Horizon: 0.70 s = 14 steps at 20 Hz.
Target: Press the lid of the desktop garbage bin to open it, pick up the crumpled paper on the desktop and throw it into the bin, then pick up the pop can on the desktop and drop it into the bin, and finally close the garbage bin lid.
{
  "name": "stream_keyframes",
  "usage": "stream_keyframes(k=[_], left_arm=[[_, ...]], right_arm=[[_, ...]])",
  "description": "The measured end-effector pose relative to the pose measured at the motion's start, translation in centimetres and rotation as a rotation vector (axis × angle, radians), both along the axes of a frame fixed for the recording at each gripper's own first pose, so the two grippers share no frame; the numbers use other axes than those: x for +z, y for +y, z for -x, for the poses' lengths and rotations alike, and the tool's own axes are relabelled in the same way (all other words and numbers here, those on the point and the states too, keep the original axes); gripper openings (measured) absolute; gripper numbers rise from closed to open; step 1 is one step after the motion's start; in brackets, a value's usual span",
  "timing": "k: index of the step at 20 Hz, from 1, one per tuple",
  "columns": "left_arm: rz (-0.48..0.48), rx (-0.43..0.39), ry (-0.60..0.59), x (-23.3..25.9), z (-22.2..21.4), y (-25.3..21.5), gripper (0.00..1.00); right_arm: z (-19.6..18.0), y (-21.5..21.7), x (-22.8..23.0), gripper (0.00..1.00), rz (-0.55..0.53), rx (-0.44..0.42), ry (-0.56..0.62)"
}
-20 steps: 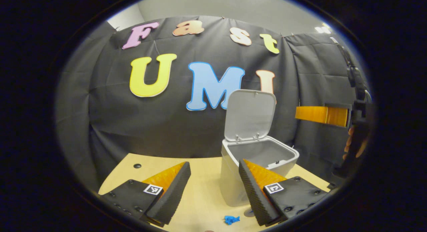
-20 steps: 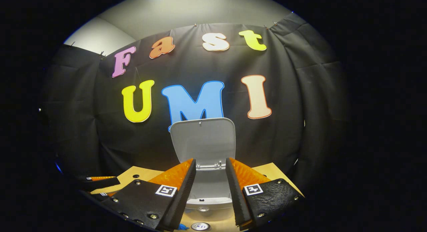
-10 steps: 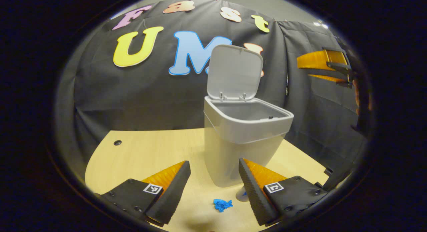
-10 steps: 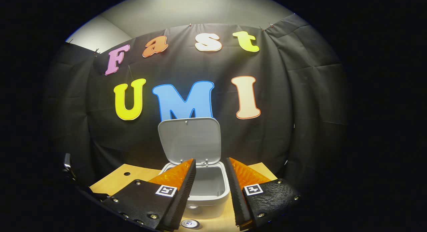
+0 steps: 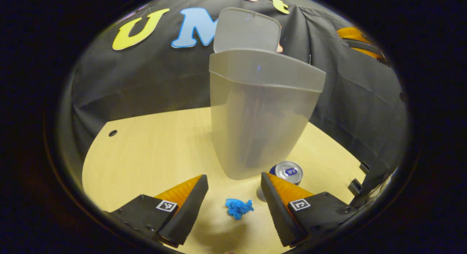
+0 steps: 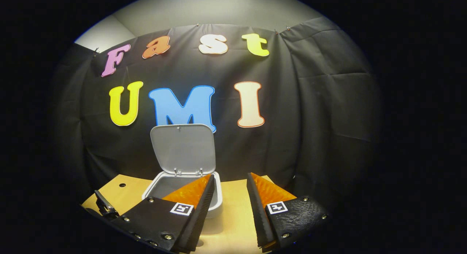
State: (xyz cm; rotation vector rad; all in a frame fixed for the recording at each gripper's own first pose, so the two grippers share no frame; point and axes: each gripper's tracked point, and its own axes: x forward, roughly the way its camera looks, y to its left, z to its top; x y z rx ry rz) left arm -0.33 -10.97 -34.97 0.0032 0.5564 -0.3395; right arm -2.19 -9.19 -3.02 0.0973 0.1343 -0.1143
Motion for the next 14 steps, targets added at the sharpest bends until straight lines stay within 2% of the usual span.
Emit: stream_keyframes(k=[5,14], left_arm=[[-0.058,-0.023,0.066,-4.4,0.2,-0.3,0.95],[-0.149,0.007,0.156,-10.4,1.0,-0.2,0.96]], right_arm=[[1.4,-2.1,-0.6,0.59,0.019,-0.047,0.028],[3.5,-5.0,-1.5,0.59,0.015,-0.114,0.057]])
